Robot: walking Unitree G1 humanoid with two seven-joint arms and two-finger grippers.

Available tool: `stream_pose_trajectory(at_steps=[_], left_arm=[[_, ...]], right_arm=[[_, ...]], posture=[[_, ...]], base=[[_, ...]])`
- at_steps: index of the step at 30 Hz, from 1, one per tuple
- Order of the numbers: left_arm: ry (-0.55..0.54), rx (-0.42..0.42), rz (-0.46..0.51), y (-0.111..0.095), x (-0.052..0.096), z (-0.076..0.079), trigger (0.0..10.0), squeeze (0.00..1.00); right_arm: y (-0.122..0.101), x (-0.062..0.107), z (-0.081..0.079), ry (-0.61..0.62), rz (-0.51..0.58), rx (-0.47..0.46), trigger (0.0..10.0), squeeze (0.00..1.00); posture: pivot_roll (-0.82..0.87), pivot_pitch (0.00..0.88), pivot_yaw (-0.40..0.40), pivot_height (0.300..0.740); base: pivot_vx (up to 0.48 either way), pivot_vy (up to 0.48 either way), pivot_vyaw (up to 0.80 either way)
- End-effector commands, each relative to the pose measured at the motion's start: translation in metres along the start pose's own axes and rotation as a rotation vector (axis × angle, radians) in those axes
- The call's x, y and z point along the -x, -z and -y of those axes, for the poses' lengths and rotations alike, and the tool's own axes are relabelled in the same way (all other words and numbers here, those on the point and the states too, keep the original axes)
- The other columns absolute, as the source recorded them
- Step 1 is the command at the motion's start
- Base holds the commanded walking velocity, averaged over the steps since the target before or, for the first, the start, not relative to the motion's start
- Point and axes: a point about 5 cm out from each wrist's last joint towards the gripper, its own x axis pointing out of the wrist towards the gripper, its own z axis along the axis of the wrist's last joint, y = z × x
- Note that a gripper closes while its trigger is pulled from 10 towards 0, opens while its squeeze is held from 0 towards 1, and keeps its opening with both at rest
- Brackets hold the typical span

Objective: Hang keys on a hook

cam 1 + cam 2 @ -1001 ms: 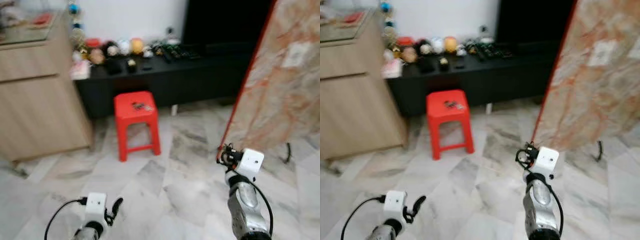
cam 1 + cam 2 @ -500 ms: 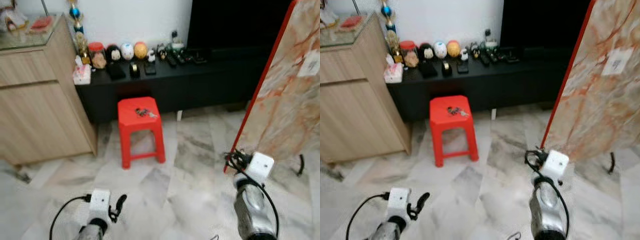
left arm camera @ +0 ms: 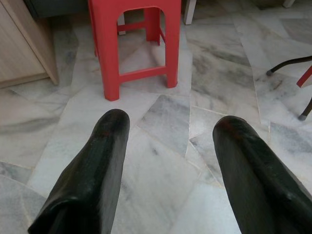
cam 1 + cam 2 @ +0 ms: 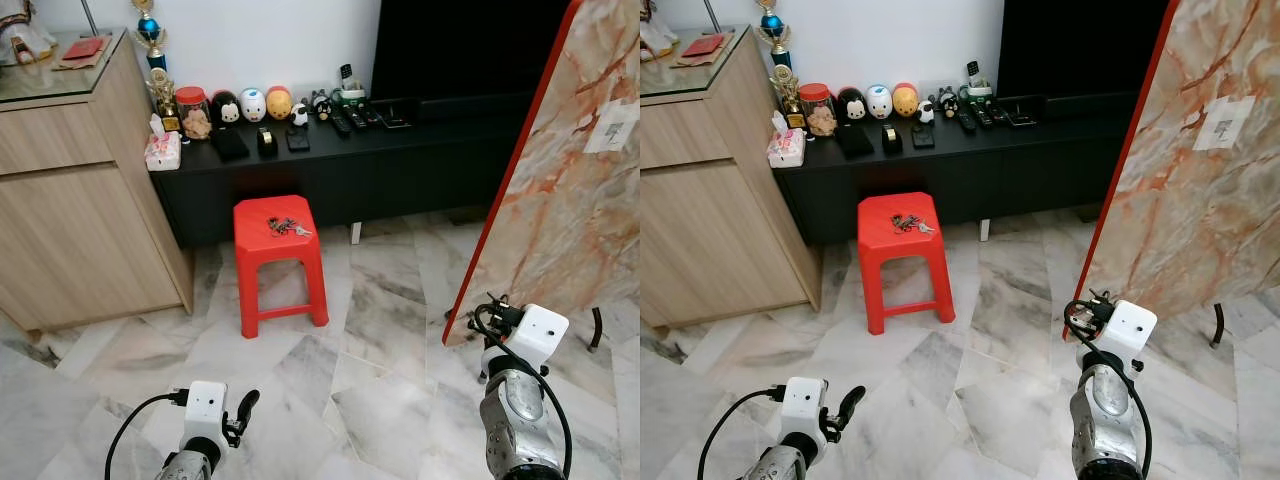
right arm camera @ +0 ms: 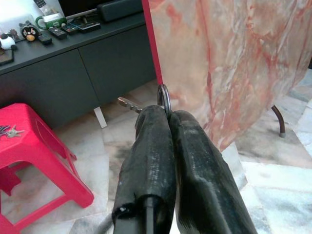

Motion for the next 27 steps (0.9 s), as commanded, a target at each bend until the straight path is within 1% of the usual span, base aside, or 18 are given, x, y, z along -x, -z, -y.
stream_pose_trajectory(at_steps=[1,20,23,27], left_arm=[[0.012,-0.004,-0.003,0.0005,-0.0003,0.0026,10.0,0.00],[0.019,-0.004,-0.001,0.0000,-0.0008,0.0034,10.0,0.00],[0.018,-0.002,-0.001,0.0002,-0.0006,0.0037,10.0,0.00],[0.012,-0.004,-0.004,0.0015,0.0001,0.0039,10.0,0.00]], right_arm=[[-0.0114,-0.0044,0.0010,0.006,0.047,-0.002,10.0,0.00],[-0.0148,-0.0062,0.0049,0.048,0.062,-0.011,10.0,0.00],[-0.0128,-0.0062,0.0060,0.057,0.045,-0.014,10.0,0.00],[-0.0111,-0.0056,0.0054,0.055,0.039,-0.024,10.0,0.00]], posture=[[0.00,0.000,-0.040,0.740],[0.00,0.000,-0.040,0.740],[0.00,0.000,-0.041,0.740],[0.00,0.000,-0.041,0.740]], base=[[0.259,0.000,0.00],[0.295,0.000,0.00],[0.305,0.000,0.00],[0.292,0.000,-0.78]])
